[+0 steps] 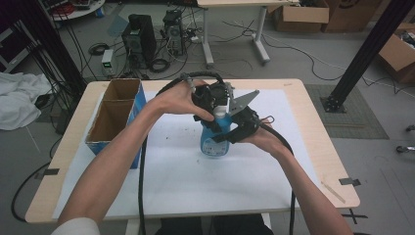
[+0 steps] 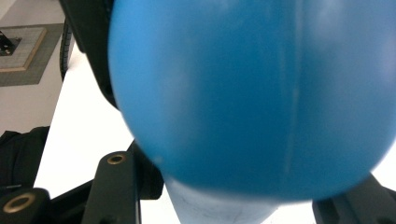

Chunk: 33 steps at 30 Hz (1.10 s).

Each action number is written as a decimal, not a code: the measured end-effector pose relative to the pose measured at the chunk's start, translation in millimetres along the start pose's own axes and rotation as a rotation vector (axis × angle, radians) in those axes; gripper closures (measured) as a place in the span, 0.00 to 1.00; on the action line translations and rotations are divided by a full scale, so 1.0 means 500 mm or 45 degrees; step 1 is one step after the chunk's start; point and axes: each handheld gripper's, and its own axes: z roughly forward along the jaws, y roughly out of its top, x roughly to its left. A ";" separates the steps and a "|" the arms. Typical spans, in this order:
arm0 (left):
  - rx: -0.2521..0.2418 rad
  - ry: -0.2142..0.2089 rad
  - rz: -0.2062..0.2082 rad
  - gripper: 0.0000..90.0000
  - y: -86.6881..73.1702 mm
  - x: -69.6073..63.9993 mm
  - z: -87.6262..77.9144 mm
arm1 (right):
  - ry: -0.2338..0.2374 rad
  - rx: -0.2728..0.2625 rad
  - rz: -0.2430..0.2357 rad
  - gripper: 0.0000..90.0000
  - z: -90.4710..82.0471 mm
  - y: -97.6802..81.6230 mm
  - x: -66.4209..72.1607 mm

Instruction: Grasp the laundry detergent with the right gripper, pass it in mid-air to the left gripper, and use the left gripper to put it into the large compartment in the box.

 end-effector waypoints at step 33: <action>0.000 -0.001 -0.015 0.42 -0.014 -0.002 -0.002 | 0.012 -0.019 0.030 0.36 0.005 -0.005 0.003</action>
